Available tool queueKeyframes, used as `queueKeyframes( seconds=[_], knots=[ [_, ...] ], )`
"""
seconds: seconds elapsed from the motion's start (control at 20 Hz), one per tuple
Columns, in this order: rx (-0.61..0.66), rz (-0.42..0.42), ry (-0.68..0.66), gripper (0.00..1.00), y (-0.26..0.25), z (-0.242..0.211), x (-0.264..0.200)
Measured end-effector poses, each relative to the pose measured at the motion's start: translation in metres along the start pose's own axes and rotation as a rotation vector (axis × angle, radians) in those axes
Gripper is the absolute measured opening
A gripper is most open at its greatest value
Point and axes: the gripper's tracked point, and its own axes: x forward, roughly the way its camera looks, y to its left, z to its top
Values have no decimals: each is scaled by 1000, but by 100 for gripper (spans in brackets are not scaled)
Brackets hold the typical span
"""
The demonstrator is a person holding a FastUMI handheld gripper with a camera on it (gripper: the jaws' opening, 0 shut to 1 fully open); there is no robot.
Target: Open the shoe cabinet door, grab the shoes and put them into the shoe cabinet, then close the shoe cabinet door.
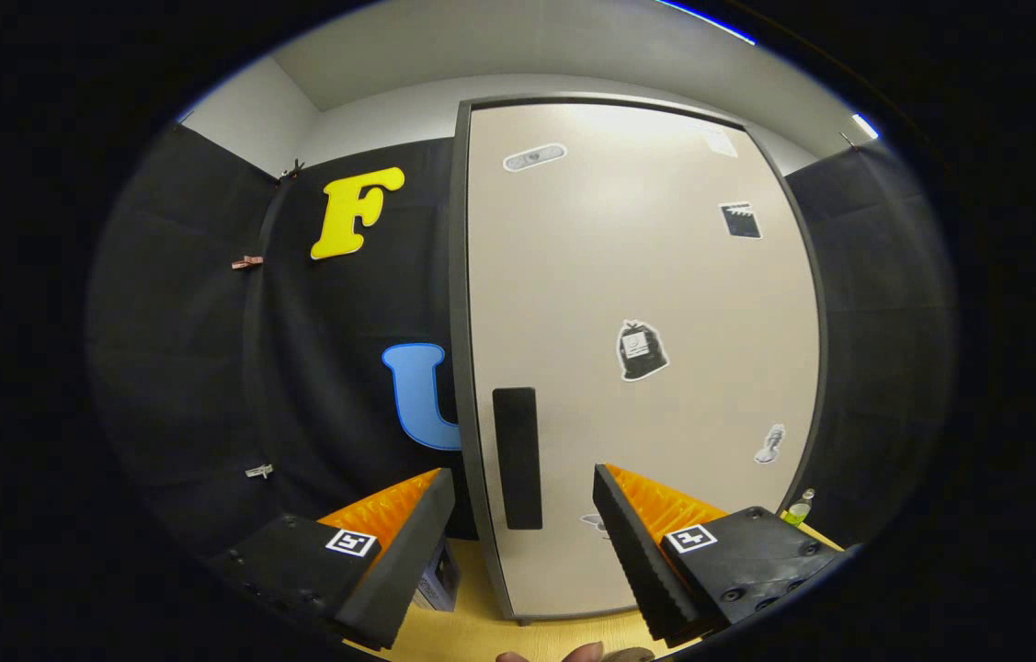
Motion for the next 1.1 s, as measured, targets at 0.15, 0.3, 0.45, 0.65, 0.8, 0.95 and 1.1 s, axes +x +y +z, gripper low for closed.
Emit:
queueKeyframes(
  seconds=[0.15,0.3,0.45,0.65,0.8,0.95,1.1],
  knots=[
    [-9,-14,8,98,6,-7,26],
    [-6,-23,34,91,9,-19,46],
    [-42,-75,37,71,1,-26,59],
    [-23,-104,45,40,-8,-30,68],
    [-38,-105,33,40,-7,-27,68],
    [-32,-92,48,34,-9,-30,68],
    [-19,-71,65,24,-8,-30,63]
  ],
)
